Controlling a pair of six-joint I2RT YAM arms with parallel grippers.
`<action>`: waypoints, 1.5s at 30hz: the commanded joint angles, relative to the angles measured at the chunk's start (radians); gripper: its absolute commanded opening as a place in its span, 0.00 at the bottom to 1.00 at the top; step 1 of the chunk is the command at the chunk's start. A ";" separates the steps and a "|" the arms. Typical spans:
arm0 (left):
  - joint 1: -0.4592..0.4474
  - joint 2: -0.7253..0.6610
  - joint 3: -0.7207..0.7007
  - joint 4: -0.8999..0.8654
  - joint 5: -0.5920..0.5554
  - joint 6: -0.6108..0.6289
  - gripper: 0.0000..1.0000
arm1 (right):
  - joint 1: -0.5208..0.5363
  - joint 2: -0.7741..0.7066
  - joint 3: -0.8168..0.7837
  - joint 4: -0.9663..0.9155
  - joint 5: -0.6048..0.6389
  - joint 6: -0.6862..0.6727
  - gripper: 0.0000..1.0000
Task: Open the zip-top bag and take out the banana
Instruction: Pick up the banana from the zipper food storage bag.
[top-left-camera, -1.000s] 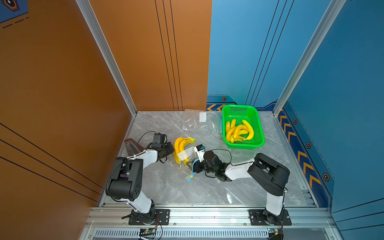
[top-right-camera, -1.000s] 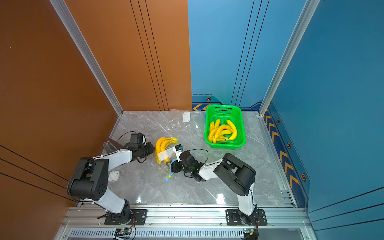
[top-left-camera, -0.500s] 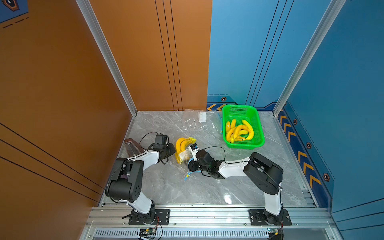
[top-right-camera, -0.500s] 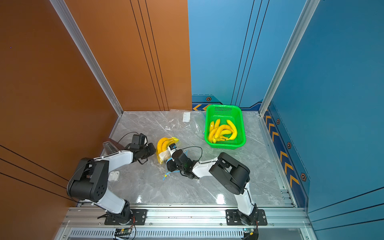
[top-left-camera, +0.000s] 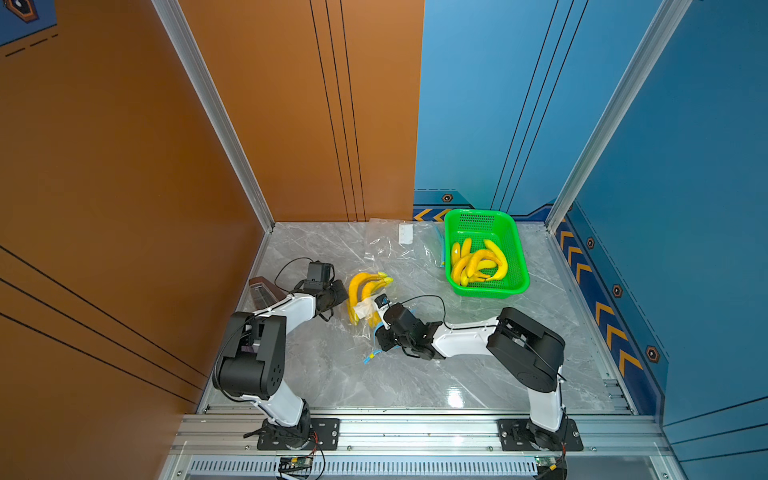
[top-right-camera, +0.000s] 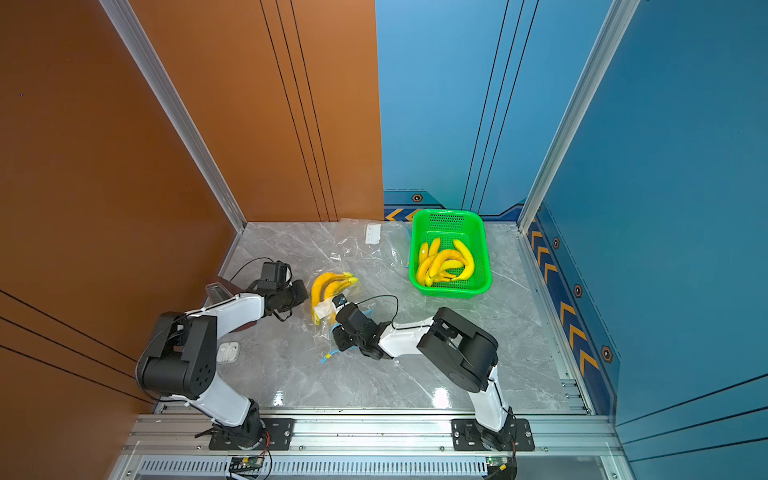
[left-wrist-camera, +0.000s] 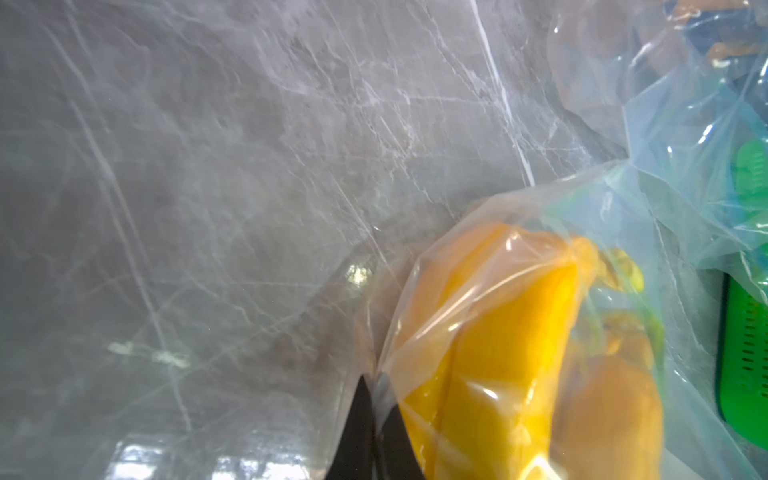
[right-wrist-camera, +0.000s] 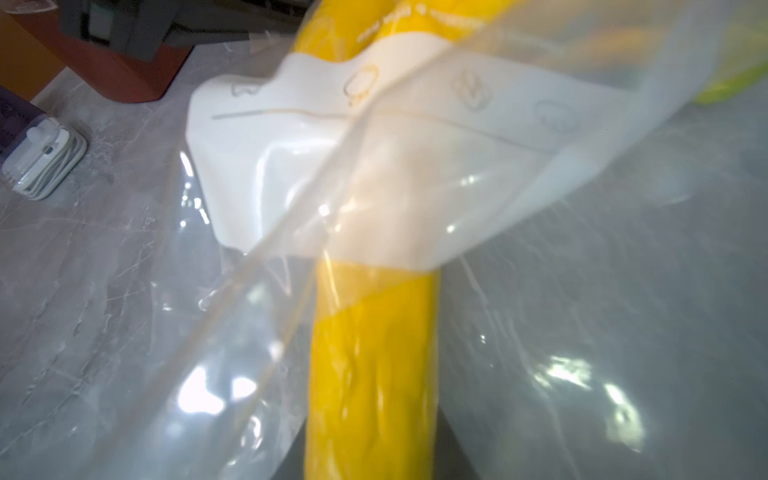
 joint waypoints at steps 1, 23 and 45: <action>0.035 0.014 0.051 -0.054 -0.077 0.051 0.00 | 0.004 -0.104 -0.043 -0.034 0.016 0.010 0.21; 0.081 0.054 0.177 -0.066 -0.117 0.046 0.00 | 0.154 -0.209 -0.171 -0.253 -0.035 -0.055 0.20; 0.175 0.066 0.244 -0.072 -0.237 -0.085 0.00 | 0.229 -0.394 -0.308 -0.250 -0.075 -0.149 0.20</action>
